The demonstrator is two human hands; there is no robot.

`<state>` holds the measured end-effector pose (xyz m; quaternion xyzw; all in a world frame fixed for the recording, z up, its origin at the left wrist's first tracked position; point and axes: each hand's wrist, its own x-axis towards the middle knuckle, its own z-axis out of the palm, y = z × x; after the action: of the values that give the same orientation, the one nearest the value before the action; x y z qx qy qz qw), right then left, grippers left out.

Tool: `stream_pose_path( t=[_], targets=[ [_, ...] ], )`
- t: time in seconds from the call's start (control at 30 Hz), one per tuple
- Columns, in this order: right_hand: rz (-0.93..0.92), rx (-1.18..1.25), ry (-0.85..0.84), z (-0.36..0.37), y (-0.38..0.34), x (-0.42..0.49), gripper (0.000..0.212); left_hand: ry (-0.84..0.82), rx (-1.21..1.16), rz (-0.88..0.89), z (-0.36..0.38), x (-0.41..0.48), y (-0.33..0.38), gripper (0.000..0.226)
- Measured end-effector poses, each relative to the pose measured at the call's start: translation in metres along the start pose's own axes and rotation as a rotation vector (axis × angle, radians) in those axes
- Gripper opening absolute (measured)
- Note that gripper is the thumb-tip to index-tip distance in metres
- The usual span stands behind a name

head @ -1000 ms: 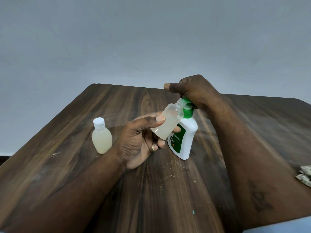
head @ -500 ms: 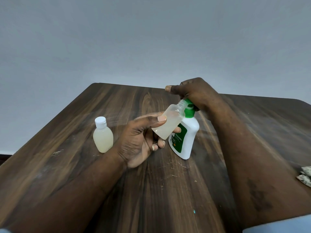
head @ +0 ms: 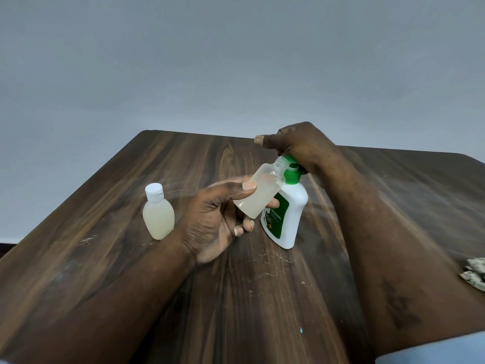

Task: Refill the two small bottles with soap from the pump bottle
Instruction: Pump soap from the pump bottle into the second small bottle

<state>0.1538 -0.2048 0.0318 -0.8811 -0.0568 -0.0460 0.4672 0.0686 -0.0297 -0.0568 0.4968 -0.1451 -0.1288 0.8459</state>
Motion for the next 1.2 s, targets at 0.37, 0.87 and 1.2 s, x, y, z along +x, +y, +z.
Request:
stream_pose_path(
  t=[0.37,0.87,1.2],
  targets=[
    [-0.018,0.023,0.004,-0.003,-0.0038,-0.0017,0.051,-0.008,-0.009,-0.006,0.0032,-0.001,0.0019,0.034],
    [-0.037,0.005,0.028,-0.0036,-0.0028,-0.0003,0.054,-0.01,-0.013,-0.003,0.0029,-0.0003,0.0014,0.033],
    [0.004,0.006,0.003,-0.0012,0.0019,0.0009,0.051,-0.006,-0.008,0.009,0.001,-0.0004,0.0016,0.039]
  ],
)
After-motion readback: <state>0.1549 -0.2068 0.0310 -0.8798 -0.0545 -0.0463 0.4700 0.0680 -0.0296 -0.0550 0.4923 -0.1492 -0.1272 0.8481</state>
